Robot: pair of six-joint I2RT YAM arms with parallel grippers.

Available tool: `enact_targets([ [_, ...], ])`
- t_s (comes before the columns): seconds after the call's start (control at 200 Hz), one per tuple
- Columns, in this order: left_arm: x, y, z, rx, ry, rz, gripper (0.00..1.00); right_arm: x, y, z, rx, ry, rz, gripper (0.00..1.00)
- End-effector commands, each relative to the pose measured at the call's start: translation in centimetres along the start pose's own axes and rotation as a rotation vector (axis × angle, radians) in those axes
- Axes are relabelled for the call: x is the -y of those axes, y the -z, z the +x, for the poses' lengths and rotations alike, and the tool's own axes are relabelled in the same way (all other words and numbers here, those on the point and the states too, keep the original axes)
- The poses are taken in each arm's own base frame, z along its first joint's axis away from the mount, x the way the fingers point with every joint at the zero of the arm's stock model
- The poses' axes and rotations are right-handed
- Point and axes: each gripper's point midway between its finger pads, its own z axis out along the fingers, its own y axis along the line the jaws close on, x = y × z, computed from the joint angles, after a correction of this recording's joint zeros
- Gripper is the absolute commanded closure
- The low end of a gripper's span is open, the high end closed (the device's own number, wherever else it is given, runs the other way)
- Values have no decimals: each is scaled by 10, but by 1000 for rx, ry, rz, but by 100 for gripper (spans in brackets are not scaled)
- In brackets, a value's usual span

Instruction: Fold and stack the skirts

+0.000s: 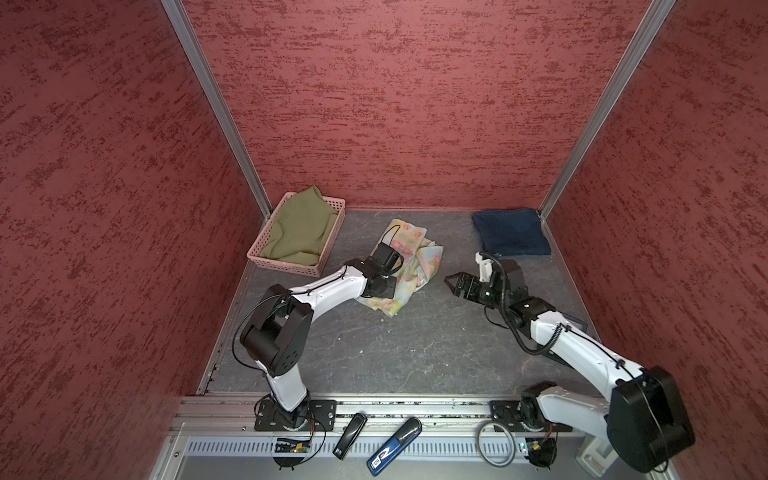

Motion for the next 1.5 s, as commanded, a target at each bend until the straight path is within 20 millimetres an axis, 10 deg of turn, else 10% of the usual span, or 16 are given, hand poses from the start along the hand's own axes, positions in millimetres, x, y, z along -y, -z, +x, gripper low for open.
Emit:
enact_targets([
  [0.0,4,42,-38,124,69,73,100,-19,-18,26,-68,-100,-112,8],
  [0.661,-28,100,-72,264,158,125,100,-71,-104,84,-93,-365,-205,23],
  [1.197,66,279,-173,649,68,402,100,-78,-12,13,198,-27,-178,13],
  [1.493,77,296,-195,721,49,358,100,-92,36,3,334,328,-227,11],
])
